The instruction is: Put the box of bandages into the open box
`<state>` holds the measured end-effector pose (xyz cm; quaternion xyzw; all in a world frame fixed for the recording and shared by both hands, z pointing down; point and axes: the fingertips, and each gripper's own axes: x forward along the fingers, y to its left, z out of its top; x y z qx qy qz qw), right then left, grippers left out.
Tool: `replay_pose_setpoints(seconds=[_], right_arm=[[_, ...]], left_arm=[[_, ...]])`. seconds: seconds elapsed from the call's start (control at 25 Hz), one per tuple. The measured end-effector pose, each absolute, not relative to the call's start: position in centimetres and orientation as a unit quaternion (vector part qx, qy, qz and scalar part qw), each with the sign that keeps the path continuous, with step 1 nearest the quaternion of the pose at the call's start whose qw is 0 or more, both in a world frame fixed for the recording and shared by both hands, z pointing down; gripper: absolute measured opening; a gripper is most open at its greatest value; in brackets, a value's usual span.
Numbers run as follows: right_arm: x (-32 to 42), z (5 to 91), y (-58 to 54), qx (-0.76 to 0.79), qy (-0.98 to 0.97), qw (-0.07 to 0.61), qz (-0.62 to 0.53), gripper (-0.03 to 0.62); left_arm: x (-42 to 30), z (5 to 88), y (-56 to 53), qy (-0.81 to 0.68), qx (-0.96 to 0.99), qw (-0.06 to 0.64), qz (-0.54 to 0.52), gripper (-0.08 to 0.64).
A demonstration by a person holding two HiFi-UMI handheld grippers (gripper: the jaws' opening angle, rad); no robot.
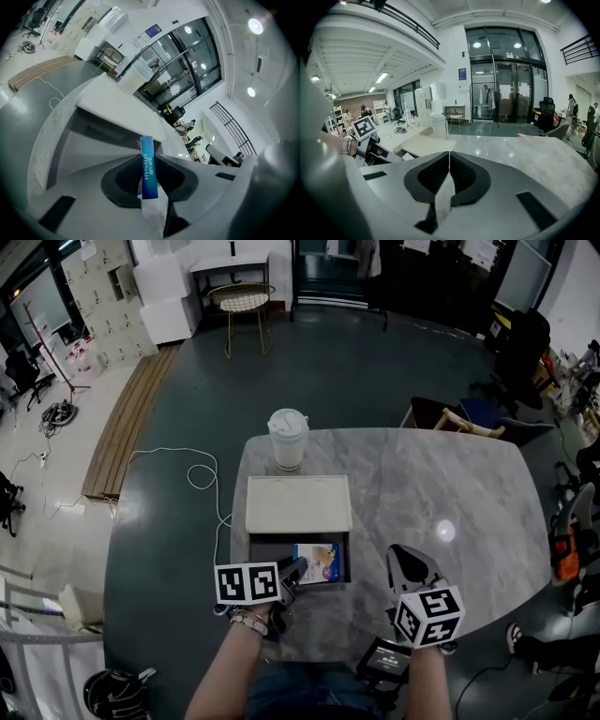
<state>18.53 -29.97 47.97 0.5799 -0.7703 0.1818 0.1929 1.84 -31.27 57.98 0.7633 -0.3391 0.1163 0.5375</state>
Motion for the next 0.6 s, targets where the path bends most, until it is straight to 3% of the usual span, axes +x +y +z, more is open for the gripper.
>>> replay_pose_setpoints(seconds=[0.6], right_arm=[[18.8, 48.9, -30.5, 0.553, -0.785, 0.201, 0.193, 0.026]], left_arm=[[3.1, 59.9, -31.4, -0.373, 0.749, 0.501, 0.222, 0.101]])
